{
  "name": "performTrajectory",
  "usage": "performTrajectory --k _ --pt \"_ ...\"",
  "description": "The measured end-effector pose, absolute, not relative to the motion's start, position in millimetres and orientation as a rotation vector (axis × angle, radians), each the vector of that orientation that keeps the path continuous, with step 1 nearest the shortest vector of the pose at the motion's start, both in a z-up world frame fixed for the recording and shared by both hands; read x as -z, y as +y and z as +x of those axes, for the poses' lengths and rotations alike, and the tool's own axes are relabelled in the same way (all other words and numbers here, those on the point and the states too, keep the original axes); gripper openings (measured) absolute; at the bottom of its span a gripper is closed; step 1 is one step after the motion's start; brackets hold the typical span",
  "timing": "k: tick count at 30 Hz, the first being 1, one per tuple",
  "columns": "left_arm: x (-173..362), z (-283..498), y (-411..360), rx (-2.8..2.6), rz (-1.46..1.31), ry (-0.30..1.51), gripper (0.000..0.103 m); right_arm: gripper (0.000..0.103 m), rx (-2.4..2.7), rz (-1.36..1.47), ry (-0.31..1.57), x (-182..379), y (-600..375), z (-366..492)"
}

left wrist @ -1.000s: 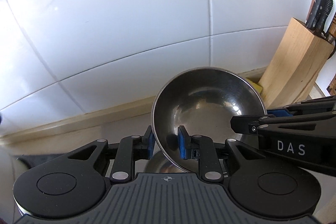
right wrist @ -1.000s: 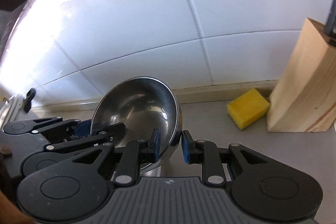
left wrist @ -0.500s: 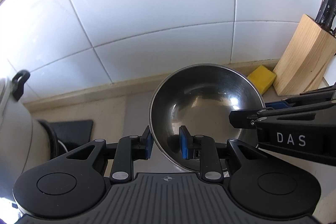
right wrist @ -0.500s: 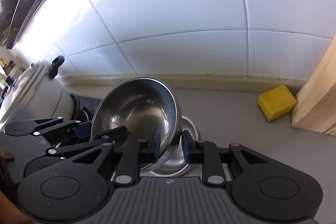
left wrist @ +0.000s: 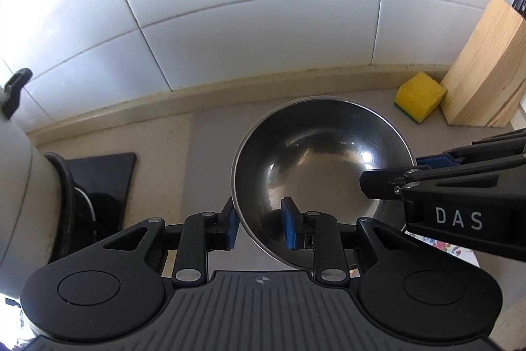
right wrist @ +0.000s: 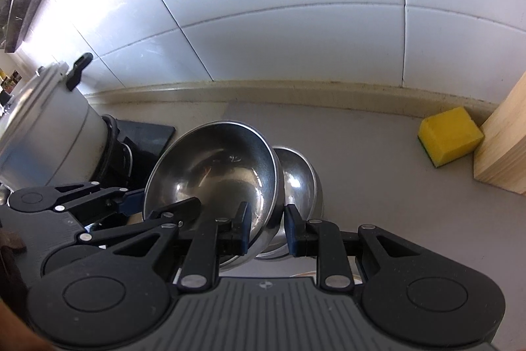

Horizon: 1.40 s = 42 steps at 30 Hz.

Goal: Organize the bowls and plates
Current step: 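Carry the gripped bowl with both grippers toward the bowl stack by the stove, then lower the steel bowl into the bowl stack and open both grippers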

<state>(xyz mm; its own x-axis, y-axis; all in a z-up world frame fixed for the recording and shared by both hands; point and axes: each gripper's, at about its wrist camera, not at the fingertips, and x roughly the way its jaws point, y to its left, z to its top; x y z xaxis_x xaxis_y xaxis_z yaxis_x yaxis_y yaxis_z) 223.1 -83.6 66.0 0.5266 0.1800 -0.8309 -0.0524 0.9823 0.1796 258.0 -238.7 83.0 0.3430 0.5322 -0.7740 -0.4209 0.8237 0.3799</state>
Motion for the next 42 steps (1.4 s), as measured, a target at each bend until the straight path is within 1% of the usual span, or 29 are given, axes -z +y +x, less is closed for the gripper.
performTrajectory --k 7,21,27,30,36,40,42 --pt "-53 229 -77 -0.14 0.114 1.035 0.027 0.0 -0.61 0.106 1.082 -67 -229 265" --pt "-23 247 -69 -0.092 0.092 1.093 0.027 0.0 -0.555 -0.027 1.032 -60 -210 271" --pt "-23 250 -66 -0.086 0.095 1.09 0.027 0.0 -0.553 -0.048 1.002 -63 -211 275" --pt "-26 250 -64 -0.091 0.086 1.085 0.028 0.0 -0.532 -0.073 0.994 -59 -213 277" --pt "-28 252 -60 -0.1 0.062 1.084 0.029 0.0 -0.546 0.011 1.075 -39 -221 284" --pt "-31 253 -57 -0.104 0.045 1.076 0.029 0.002 -0.549 0.052 1.069 -44 -227 286" --pt "-32 255 -55 -0.105 0.046 1.074 0.029 0.004 -0.551 0.06 1.064 -48 -229 286"
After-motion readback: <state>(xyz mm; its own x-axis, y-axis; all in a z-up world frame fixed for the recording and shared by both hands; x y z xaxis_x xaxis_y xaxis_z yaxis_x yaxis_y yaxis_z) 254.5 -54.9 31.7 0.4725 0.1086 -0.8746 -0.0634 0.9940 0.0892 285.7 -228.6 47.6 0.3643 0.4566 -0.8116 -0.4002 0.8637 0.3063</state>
